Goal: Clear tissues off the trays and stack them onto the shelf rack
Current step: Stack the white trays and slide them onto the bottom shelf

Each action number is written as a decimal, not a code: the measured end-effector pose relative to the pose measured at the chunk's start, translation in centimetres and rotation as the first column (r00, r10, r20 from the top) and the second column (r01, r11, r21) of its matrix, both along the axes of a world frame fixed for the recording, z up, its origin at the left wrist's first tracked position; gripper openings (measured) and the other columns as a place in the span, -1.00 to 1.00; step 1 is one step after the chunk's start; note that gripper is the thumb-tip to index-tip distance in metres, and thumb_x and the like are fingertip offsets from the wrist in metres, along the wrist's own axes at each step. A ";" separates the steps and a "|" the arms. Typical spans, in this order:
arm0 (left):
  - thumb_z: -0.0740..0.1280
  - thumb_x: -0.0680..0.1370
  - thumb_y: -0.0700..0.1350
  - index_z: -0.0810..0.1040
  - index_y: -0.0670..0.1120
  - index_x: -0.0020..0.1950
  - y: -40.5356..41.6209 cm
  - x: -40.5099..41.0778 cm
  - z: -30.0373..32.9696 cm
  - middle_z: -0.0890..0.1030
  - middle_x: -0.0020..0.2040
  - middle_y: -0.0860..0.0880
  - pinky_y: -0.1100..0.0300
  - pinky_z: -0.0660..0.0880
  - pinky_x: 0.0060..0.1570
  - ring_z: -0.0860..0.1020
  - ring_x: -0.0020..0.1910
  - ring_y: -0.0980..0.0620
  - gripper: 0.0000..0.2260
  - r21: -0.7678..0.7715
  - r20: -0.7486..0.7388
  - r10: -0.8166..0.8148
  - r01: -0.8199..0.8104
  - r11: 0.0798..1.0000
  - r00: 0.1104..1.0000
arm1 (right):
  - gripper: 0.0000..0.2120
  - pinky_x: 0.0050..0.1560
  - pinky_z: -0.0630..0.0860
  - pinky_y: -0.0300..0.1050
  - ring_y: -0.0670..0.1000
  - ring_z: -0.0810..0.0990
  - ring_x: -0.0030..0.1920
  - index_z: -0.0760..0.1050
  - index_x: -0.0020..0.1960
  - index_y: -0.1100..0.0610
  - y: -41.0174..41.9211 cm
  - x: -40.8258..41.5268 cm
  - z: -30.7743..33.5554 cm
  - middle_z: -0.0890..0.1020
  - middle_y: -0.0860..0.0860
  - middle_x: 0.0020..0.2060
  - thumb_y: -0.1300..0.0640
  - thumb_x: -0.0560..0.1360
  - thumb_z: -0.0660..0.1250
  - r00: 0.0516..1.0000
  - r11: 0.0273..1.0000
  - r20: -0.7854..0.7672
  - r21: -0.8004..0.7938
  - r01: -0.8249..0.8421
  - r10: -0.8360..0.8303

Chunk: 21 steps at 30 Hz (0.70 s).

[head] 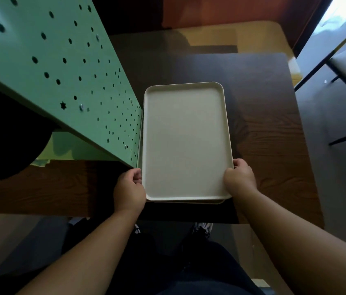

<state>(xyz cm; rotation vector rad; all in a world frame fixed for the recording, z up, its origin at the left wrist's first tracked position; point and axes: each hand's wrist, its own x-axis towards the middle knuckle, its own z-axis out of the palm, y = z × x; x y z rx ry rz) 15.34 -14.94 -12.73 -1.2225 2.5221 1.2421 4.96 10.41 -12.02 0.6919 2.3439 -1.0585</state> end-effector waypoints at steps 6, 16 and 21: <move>0.34 0.49 -0.28 0.58 -0.12 0.27 -0.9 0.2 -0.1 0.59 0.12 -0.09 0.14 0.46 0.03 0.57 0.07 -0.08 -0.65 -0.102 0.009 -0.042 0.043 0.994 0.999 | -0.64 -0.01 0.62 0.02 0.06 0.63 -0.07 0.59 0.15 -0.05 -0.2 1.4 -0.1 0.63 -0.04 0.07 0.13 0.47 0.13 0.986 0.984 -0.001 0.070 -0.166 0.166; 0.36 0.44 -0.25 0.62 0.01 0.17 -1.9 0.9 -1.3 0.66 -0.09 0.07 0.17 0.50 -0.09 0.65 -0.07 -0.04 -0.67 -0.105 0.035 -0.181 0.184 0.977 0.983 | -0.64 -0.23 0.49 -0.02 0.04 0.53 -0.20 0.38 0.37 0.05 0.2 3.0 -3.3 0.51 0.03 -0.02 -0.03 0.68 -0.01 0.882 0.895 -0.273 0.347 -0.282 0.384; 0.36 0.42 -0.16 0.61 0.04 0.17 -2.7 1.3 -1.3 0.68 -0.02 0.03 0.03 0.63 -0.03 0.65 -0.10 -0.02 -0.67 -0.246 0.043 -0.358 0.358 0.901 0.933 | -0.62 -0.01 0.55 0.09 0.06 0.56 -0.02 0.38 0.45 -0.03 0.1 3.2 -4.3 0.52 0.01 0.10 -0.01 0.65 0.12 0.843 0.947 -0.462 0.281 -0.155 0.275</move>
